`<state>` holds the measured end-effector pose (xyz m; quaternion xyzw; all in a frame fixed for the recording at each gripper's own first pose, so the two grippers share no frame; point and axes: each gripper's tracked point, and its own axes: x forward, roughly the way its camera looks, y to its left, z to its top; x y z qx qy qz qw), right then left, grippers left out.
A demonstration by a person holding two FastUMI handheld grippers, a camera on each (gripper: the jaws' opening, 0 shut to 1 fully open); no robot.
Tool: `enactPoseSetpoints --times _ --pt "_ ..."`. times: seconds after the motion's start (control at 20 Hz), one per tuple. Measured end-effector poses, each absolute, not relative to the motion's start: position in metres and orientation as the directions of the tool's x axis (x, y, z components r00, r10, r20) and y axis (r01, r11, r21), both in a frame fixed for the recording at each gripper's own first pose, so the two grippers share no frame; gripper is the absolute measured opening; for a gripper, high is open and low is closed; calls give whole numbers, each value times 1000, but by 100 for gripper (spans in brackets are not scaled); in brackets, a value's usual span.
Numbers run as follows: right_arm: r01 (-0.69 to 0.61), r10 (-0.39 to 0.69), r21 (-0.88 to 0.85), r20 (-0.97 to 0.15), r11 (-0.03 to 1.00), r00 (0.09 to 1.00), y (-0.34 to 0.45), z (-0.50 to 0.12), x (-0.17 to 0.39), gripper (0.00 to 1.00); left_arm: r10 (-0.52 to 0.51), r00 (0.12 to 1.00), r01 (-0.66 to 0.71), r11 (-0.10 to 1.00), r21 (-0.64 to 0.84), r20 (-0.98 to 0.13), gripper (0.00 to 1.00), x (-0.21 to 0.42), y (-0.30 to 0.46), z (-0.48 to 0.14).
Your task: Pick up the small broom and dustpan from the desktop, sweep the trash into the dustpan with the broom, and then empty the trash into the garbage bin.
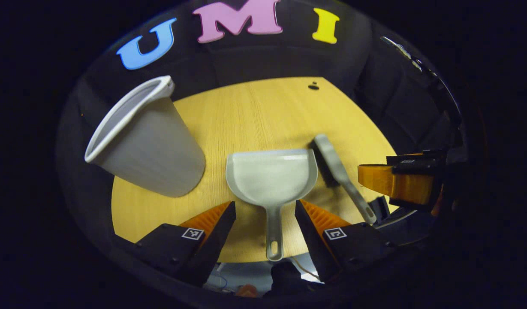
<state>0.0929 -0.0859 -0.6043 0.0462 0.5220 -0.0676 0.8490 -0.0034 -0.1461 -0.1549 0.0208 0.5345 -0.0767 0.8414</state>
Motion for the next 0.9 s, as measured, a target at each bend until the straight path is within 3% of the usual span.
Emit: enactPoseSetpoints --times 0.2,0.4,0.65,0.9 --pt "49 -95 -90 -632 995 769 -107 -500 132 97 -72 699 107 994 4 -711 84 8 -147 -82" --pt "-38 -20 -130 -413 991 910 -105 -406 141 97 46 862 -38 999 26 -505 83 11 -153 -21" --pt "-117 95 -57 -298 991 950 -92 -362 120 96 156 943 -180 982 -54 -293 82 24 -146 -5" --pt "-44 38 -26 -218 999 975 -93 -333 111 96 151 982 -150 989 12 -115 80 30 -122 37"
